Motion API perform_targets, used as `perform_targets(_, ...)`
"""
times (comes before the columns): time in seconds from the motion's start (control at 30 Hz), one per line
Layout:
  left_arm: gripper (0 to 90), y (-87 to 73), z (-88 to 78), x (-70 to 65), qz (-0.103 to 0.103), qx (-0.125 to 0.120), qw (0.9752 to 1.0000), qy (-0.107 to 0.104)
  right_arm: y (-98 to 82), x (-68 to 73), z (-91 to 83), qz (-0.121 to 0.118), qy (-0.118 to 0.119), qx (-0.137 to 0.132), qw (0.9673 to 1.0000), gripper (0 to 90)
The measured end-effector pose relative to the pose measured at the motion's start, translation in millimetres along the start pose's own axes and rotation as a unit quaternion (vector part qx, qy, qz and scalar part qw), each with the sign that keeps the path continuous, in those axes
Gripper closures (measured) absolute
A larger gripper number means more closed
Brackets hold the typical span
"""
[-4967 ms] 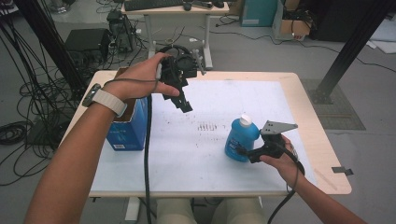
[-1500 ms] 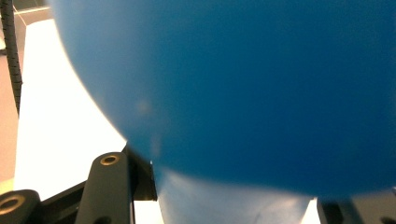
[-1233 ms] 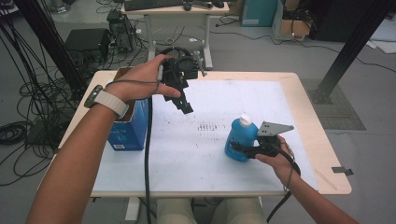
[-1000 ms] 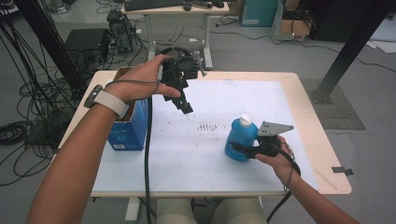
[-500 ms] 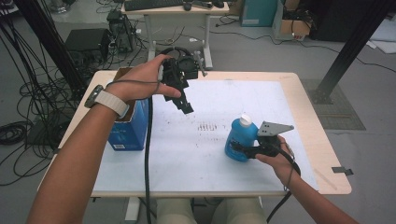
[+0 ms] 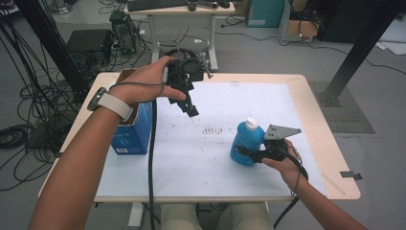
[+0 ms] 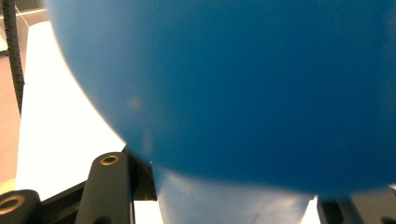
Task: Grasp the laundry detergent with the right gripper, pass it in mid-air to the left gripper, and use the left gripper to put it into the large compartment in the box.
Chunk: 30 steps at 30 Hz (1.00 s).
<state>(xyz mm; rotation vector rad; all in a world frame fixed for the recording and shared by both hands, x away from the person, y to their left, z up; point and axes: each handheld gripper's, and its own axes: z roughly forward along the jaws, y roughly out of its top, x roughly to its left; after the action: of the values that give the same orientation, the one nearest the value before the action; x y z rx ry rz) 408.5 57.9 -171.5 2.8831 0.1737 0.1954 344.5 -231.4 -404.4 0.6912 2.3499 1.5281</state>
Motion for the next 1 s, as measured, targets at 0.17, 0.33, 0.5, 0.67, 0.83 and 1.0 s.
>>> perform_targets(0.17, 11.0, 0.0, 0.3, 0.1, 0.000, -0.002, 1.0000, 0.000, 0.0, -0.1, 0.0, 0.000, -0.001, 0.001, 1.0000, 42.5)
perform_targets(0.33, 10.9, 0.2, 0.1, 0.0, -0.001, 0.000, 1.0000, 0.000, -0.1, -0.2, 0.1, -0.002, 0.000, -0.001, 1.0000, 42.5)
perform_targets(0.5, 10.9, 0.1, 0.2, -0.2, -0.001, -0.002, 1.0000, 0.001, 0.0, -0.3, 0.2, -0.001, 0.001, 0.000, 1.0000, 42.5)
perform_targets(0.67, 10.9, 0.5, 0.3, 0.2, 0.000, 0.000, 1.0000, 0.000, 0.0, -0.3, 0.4, 0.000, 0.002, 0.000, 1.0000, 42.5)
perform_targets(0.83, 10.9, 0.9, 0.5, 0.1, 0.001, 0.000, 1.0000, -0.001, -0.1, -0.3, 0.1, -0.001, 0.000, -0.001, 1.0000, 42.5)
perform_targets(1.0, 11.0, 0.6, 0.4, 0.2, 0.000, 0.000, 1.0000, 0.000, 0.0, -0.4, 0.3, -0.001, 0.001, 0.000, 1.0000, 42.5)
